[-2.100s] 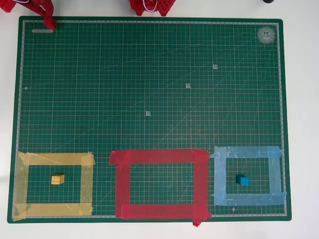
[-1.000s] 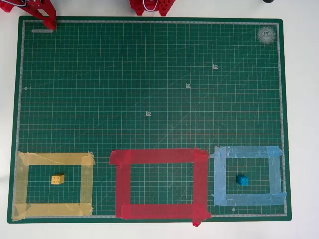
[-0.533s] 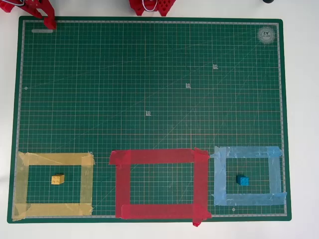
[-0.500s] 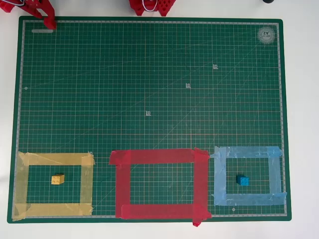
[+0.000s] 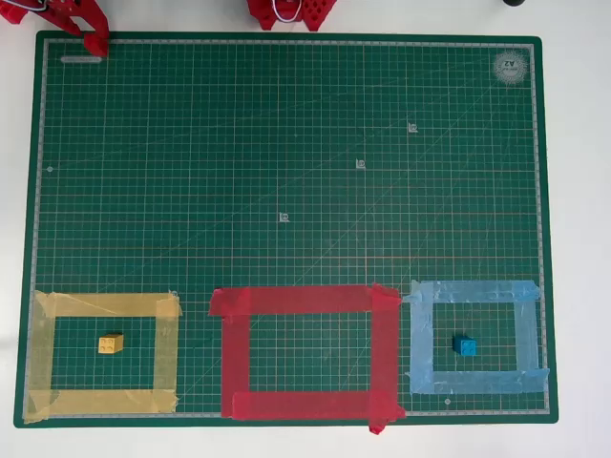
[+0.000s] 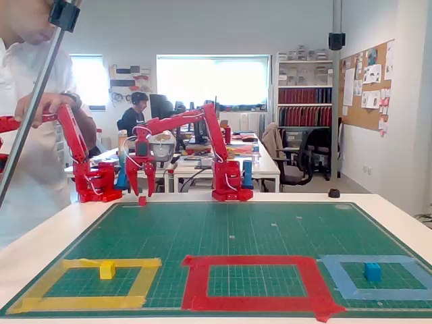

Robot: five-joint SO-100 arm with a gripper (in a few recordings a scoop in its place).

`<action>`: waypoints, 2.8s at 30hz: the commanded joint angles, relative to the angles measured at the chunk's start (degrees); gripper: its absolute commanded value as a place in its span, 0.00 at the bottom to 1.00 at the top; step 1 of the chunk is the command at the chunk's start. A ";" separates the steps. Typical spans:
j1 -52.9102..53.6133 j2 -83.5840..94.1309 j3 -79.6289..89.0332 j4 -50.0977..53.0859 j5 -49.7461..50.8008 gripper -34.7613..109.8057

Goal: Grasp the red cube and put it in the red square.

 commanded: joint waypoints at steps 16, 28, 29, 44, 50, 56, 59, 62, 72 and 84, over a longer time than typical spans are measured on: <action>0.26 -1.76 -3.52 -0.97 -1.14 0.35; -0.44 -2.99 -4.48 -0.97 -1.14 0.35; -0.53 -2.99 -4.48 -0.97 -1.14 0.34; -1.05 -3.08 -4.31 -0.97 -1.14 0.34; -1.32 -3.34 -4.39 -0.97 -1.14 0.34; -1.41 -3.43 -4.39 -1.05 -1.23 0.34; -1.58 -3.52 -4.48 -1.05 -1.23 0.34; -1.58 -3.52 -4.48 -1.05 -1.23 0.34; -1.85 -3.60 -4.48 -1.05 -1.23 0.31; -2.11 -3.60 -4.22 -1.49 -1.23 0.24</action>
